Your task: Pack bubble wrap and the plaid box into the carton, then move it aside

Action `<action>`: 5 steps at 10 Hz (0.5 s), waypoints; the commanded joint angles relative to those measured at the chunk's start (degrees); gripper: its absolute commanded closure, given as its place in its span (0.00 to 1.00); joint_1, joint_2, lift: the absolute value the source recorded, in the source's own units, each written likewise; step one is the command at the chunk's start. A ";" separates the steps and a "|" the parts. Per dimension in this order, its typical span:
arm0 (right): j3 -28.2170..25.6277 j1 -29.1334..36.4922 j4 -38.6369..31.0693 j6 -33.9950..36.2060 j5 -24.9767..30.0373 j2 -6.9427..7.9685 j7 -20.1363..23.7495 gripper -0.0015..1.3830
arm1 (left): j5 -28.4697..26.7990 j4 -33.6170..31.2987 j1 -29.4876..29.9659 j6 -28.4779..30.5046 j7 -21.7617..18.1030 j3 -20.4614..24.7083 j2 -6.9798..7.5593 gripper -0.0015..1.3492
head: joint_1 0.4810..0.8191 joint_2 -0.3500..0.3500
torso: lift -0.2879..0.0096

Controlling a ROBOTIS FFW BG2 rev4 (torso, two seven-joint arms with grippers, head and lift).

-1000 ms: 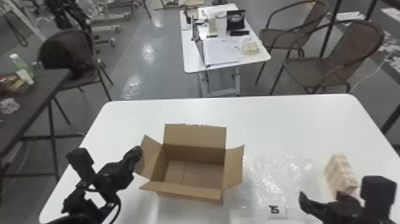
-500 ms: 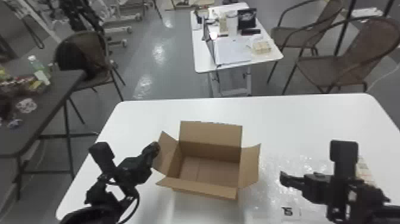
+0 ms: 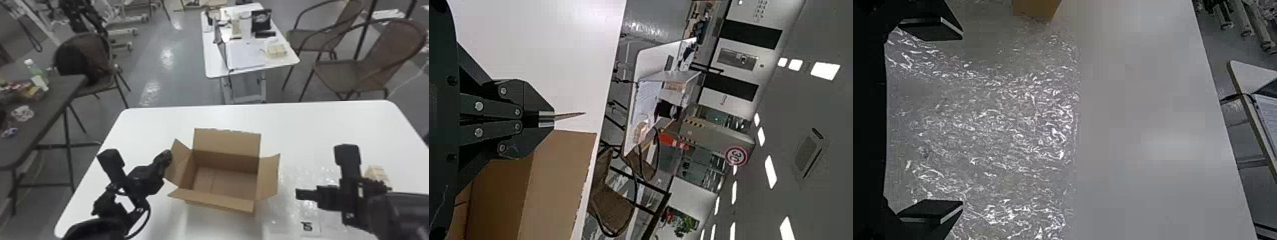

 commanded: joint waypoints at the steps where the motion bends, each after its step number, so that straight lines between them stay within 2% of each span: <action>1: 1.10 -2.00 4.32 0.13 -0.49 0.05 0.01 0.08 | 0.24 -0.01 -0.07 -0.01 0.10 -0.44 0.37 0.90 | 0.63 0.79 | 0.88; 3: 2.69 -3.40 7.66 1.27 -0.67 0.05 0.36 0.10 | 0.41 0.17 -0.16 -0.10 0.28 -0.61 0.46 0.90 | 0.63 0.80 | 0.88; 4: 2.95 -3.75 8.63 1.71 -0.67 0.05 1.06 0.18 | 0.41 0.17 -0.16 -0.10 0.28 -0.53 0.46 0.90 | 0.63 0.81 | 0.88; 5: 3.04 -3.67 8.80 1.71 -0.58 0.05 1.68 0.44 | 0.50 0.17 -0.07 -0.10 0.37 -0.44 0.46 0.90 | 0.63 0.82 | 0.88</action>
